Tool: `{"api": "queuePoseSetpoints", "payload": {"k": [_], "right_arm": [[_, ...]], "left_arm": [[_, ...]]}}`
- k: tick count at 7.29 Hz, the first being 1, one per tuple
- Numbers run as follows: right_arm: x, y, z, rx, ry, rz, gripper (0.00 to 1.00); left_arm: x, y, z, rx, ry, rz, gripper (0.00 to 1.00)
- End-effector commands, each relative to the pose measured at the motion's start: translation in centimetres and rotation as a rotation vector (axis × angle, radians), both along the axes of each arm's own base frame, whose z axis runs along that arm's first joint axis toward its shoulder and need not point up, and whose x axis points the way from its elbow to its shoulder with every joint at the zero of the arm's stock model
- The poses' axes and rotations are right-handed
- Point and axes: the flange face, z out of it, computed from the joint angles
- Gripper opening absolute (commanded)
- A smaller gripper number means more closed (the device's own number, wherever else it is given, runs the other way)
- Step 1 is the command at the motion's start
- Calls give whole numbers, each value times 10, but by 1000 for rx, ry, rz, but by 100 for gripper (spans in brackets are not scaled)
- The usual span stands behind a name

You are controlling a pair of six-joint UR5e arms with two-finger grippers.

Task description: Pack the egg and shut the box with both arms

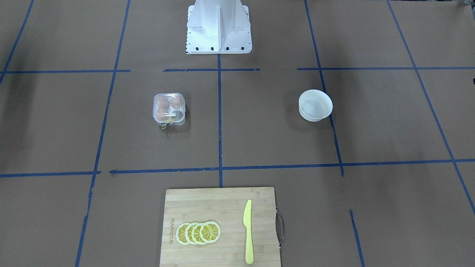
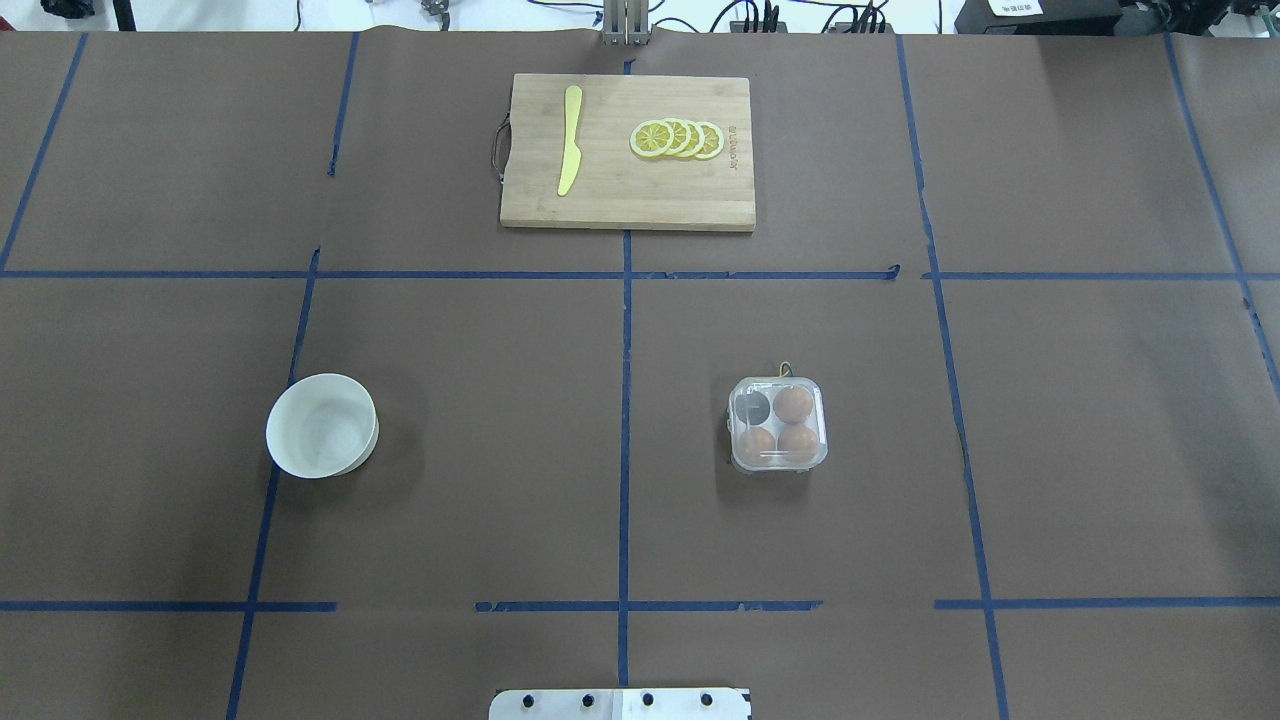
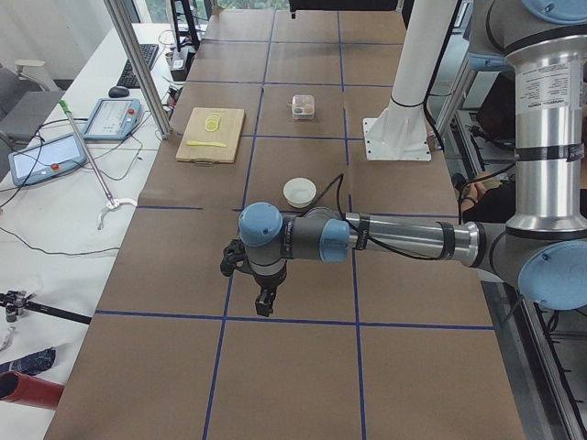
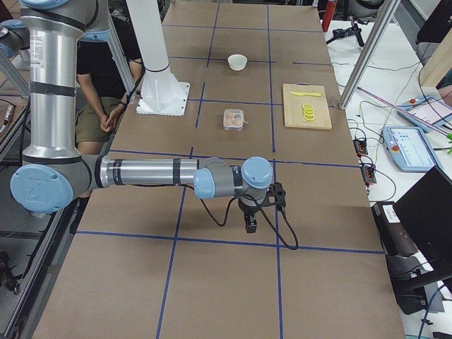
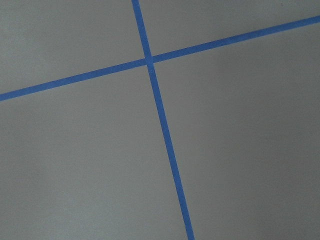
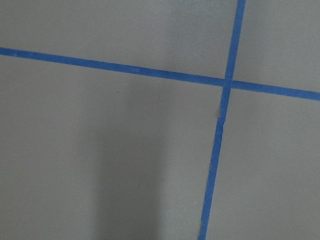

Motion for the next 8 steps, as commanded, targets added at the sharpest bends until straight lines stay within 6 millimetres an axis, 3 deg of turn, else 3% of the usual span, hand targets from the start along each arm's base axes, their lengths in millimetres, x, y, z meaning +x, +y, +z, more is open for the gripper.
{"api": "queuePoseSetpoints", "payload": {"k": [1, 4, 8], "right_arm": [[0, 0, 0, 0, 0, 0, 100], [0, -1, -3, 6, -1, 0, 100], [-1, -10, -23, 35, -7, 2, 100]], "left_arm": [[0, -4, -4, -8, 0, -8, 100], [-3, -3, -3, -21, -9, -5, 100], [-4, -1, -1, -21, -11, -7, 100]]}}
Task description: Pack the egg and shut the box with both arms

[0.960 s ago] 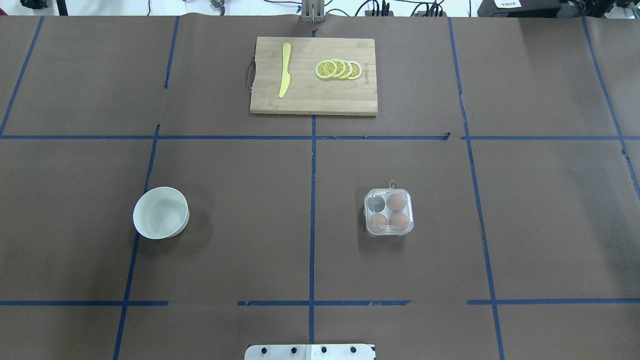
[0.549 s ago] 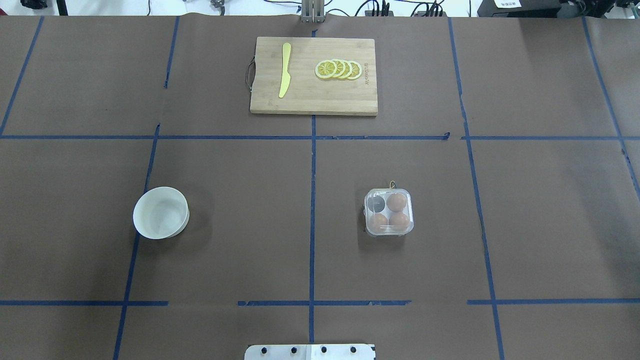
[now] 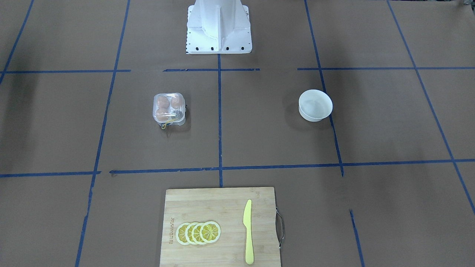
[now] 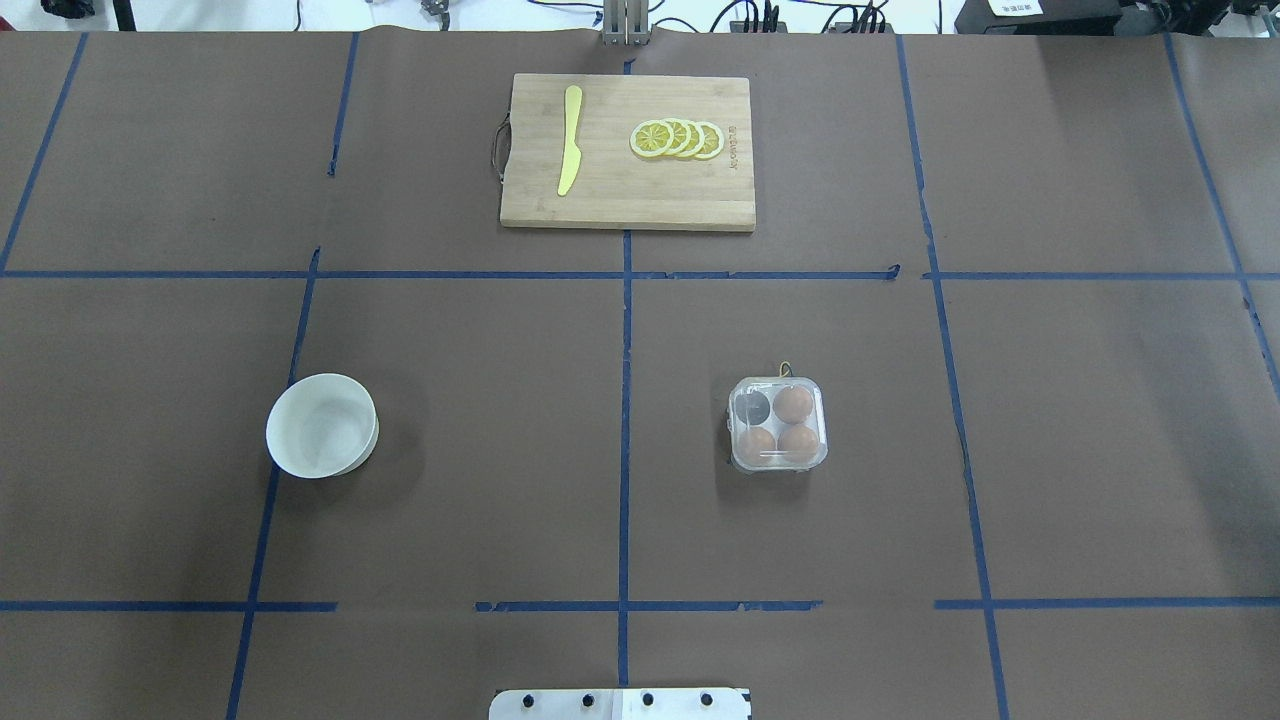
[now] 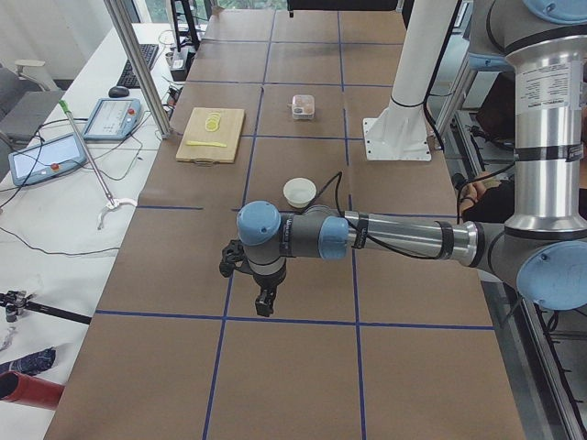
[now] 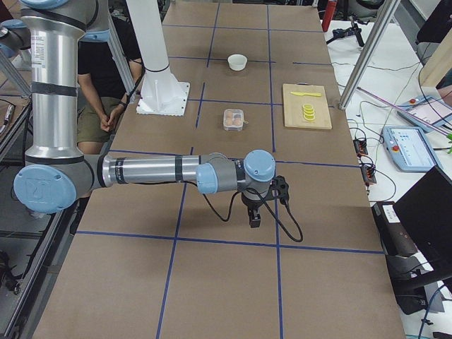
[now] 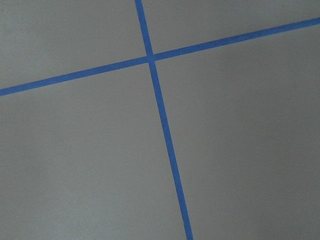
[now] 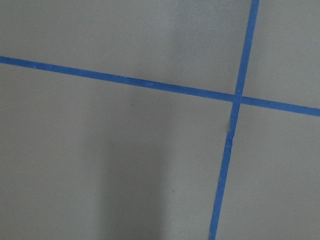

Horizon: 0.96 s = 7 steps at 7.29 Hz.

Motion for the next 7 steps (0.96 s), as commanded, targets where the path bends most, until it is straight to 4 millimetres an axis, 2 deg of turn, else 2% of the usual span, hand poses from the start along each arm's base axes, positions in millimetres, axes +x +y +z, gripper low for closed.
{"api": "queuePoseSetpoints", "payload": {"k": [1, 4, 7], "right_arm": [[4, 1, -1, -2, -1, 8, 100], [22, 6, 2, -11, -13, 46, 100], [23, 9, 5, -17, -17, 47, 100]], "left_arm": [[0, -1, -1, 2, 0, -1, 100], [1, -4, -1, 3, -1, 1, 100], [1, -3, 0, 0, -1, 1, 100]]}}
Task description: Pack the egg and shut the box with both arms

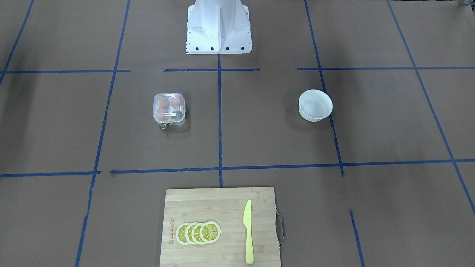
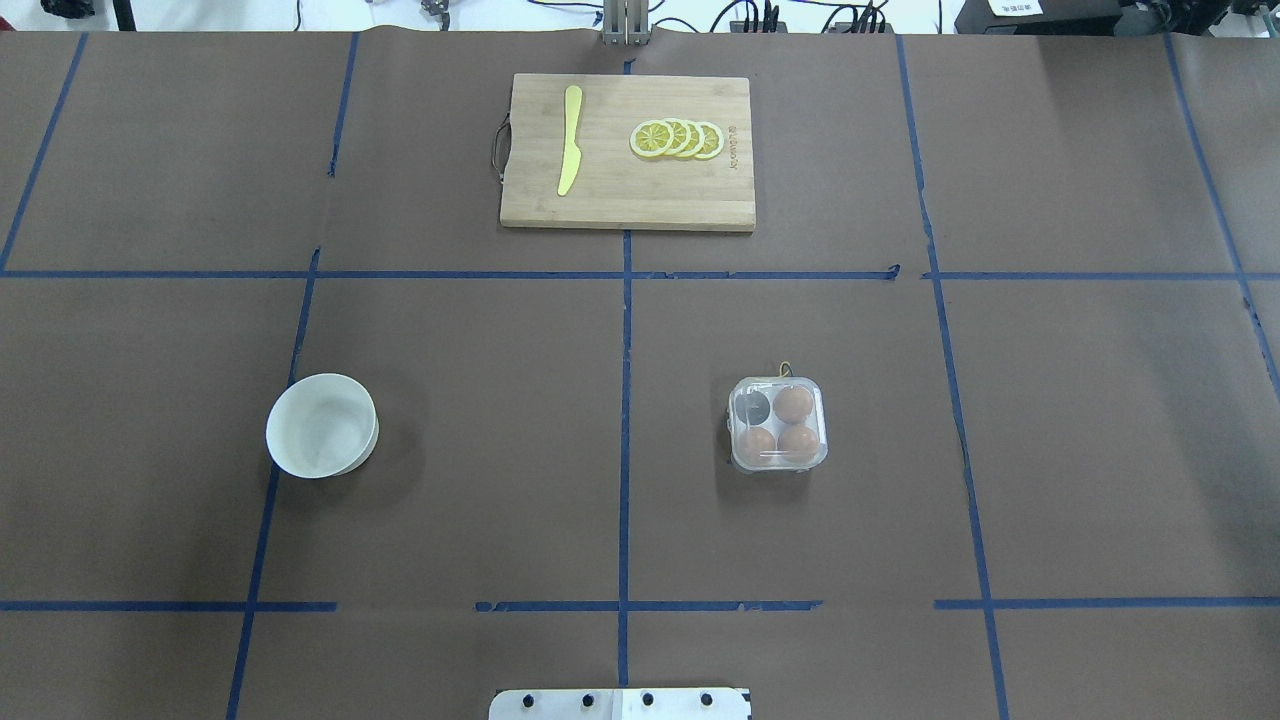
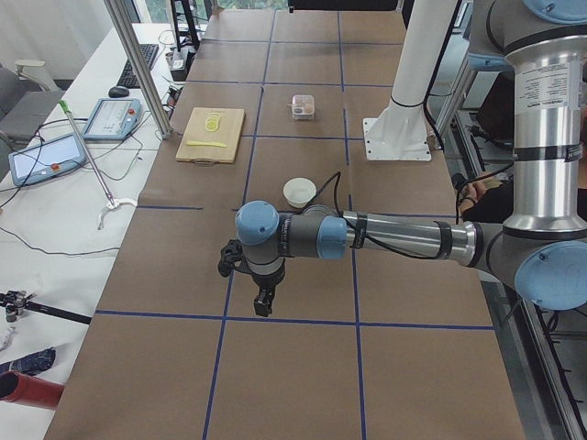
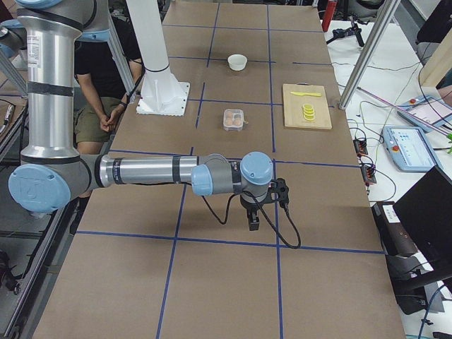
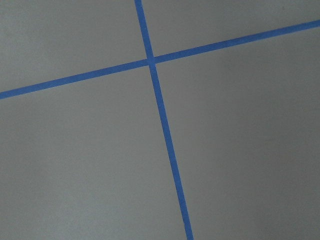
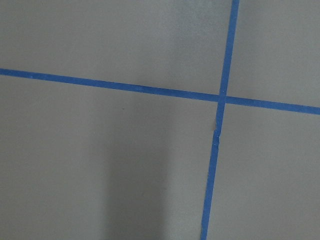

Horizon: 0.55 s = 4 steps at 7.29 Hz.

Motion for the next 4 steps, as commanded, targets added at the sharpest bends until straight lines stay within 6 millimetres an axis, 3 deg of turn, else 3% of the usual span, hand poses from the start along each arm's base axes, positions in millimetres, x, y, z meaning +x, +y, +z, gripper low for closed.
{"api": "queuePoseSetpoints", "payload": {"k": [1, 4], "right_arm": [[1, 2, 3, -5, -1, 1, 100], [0, 1, 4, -7, -1, 1, 100]], "left_arm": [[0, 0, 0, 1, 0, 0, 100], [0, -2, 0, 1, 0, 0, 100]]}}
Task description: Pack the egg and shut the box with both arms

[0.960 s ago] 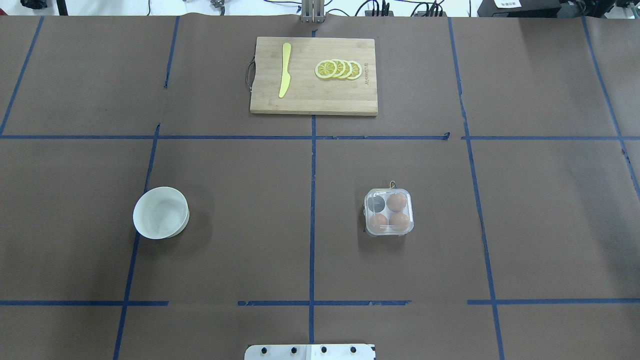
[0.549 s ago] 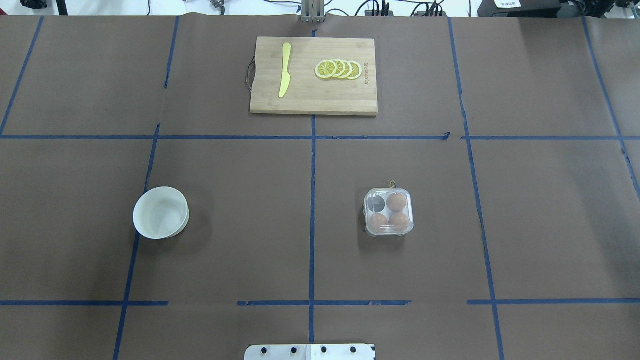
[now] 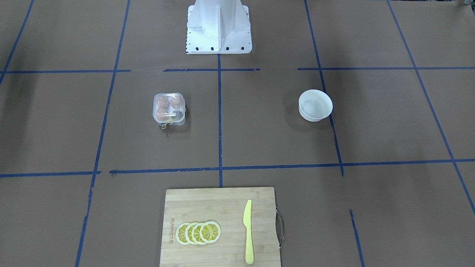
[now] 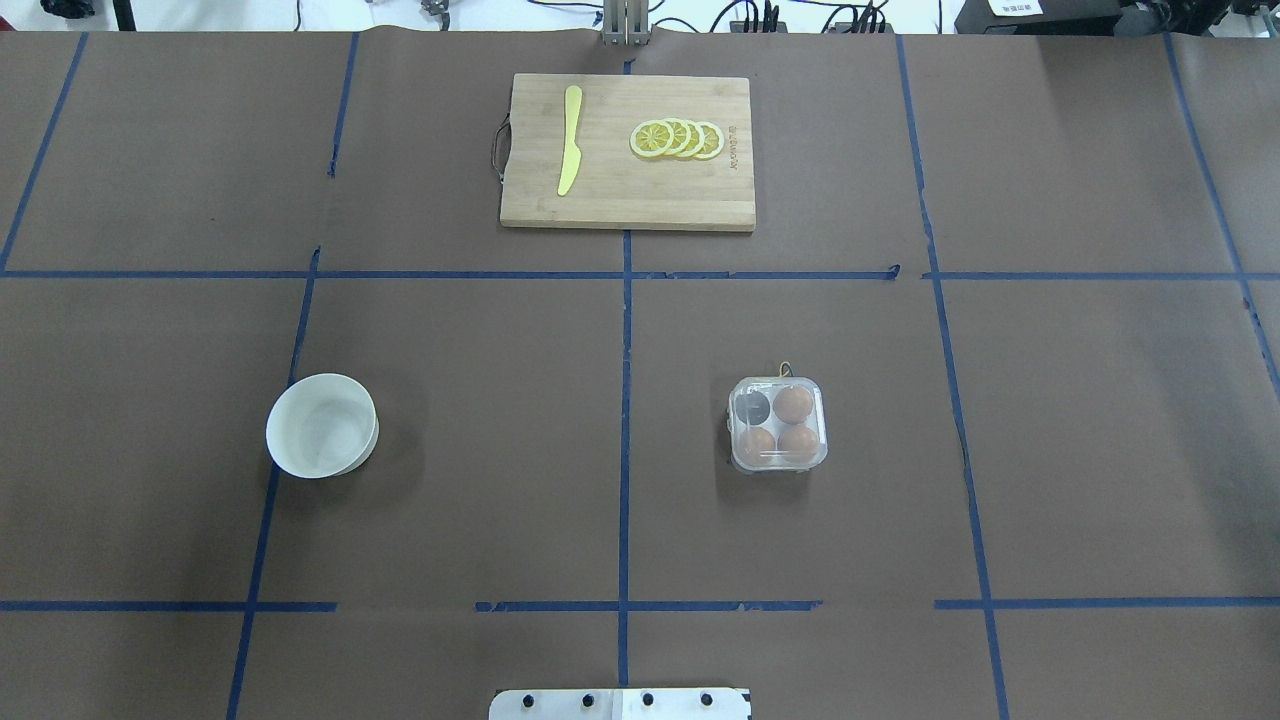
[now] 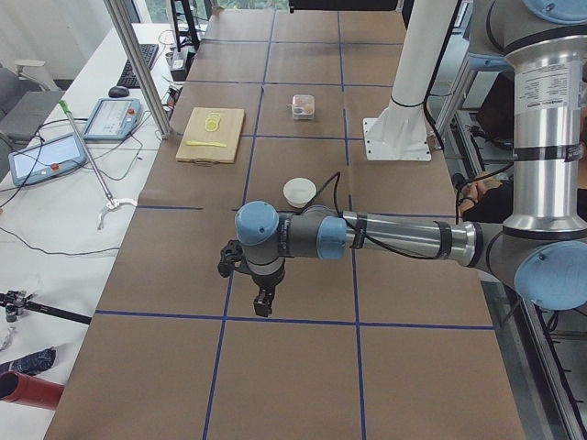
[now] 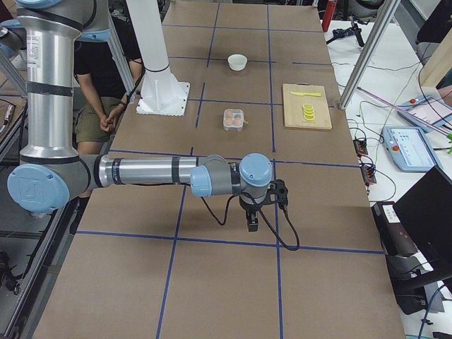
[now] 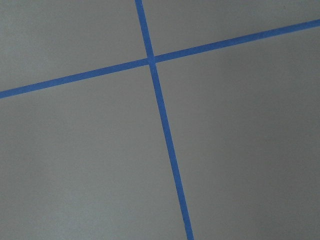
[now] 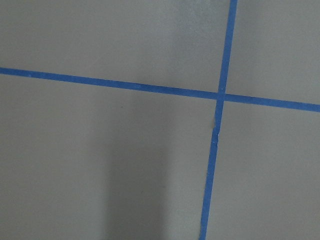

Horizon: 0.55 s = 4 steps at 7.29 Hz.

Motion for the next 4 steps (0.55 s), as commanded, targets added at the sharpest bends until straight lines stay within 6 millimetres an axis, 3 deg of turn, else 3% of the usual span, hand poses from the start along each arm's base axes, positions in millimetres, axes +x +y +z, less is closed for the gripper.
{"api": "queuePoseSetpoints", "payload": {"k": [1, 4], "right_arm": [[0, 0, 1, -2, 0, 0, 100], [0, 0, 2, -4, 0, 0, 100]], "left_arm": [[0, -1, -2, 5, 0, 0, 100], [0, -3, -8, 15, 2, 0, 100]]}}
